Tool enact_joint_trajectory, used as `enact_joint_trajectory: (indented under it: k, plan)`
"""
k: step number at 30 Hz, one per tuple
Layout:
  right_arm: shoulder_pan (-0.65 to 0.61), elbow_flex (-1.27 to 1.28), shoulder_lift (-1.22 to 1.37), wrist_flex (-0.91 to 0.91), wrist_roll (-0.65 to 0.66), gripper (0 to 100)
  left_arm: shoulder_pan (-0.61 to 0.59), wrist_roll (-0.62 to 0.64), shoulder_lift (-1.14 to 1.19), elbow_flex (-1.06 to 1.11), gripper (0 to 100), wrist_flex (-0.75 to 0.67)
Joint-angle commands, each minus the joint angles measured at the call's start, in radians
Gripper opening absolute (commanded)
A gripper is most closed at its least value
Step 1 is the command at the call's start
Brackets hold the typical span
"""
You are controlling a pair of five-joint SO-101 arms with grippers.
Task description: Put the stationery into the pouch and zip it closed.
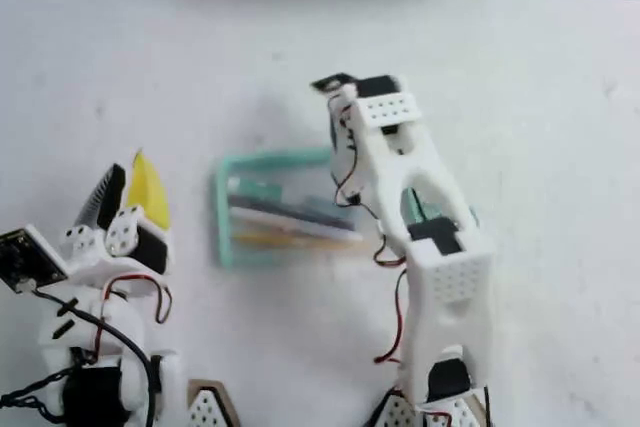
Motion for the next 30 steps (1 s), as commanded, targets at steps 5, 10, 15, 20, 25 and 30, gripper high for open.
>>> enact_joint_trajectory:
  k: [5,10,15,20,25,30]
  plan:
    - [0.104,-0.011,-0.157,0.025,-0.02,16.5,0.012,0.006,0.002,-0.005,13,-0.012]
    - [0.11,-0.006,-0.255,0.039,-0.021,5.2,0.085,-0.235,0.007,0.044,5,-0.147]
    - [0.194,-0.006,-0.394,0.045,-0.118,2.0,0.251,-0.486,0.008,0.095,2,-0.203]
    - [0.298,-0.002,-0.435,0.038,-0.133,1.7,0.255,-0.554,0.102,-0.072,2,-0.063]
    - [0.374,0.121,-0.466,-0.03,-0.133,1.7,0.242,-0.555,0.552,-0.367,2,0.04]
    - [0.414,0.249,-0.595,-0.065,-0.084,1.7,0.222,-0.56,1.029,-0.701,2,0.256]
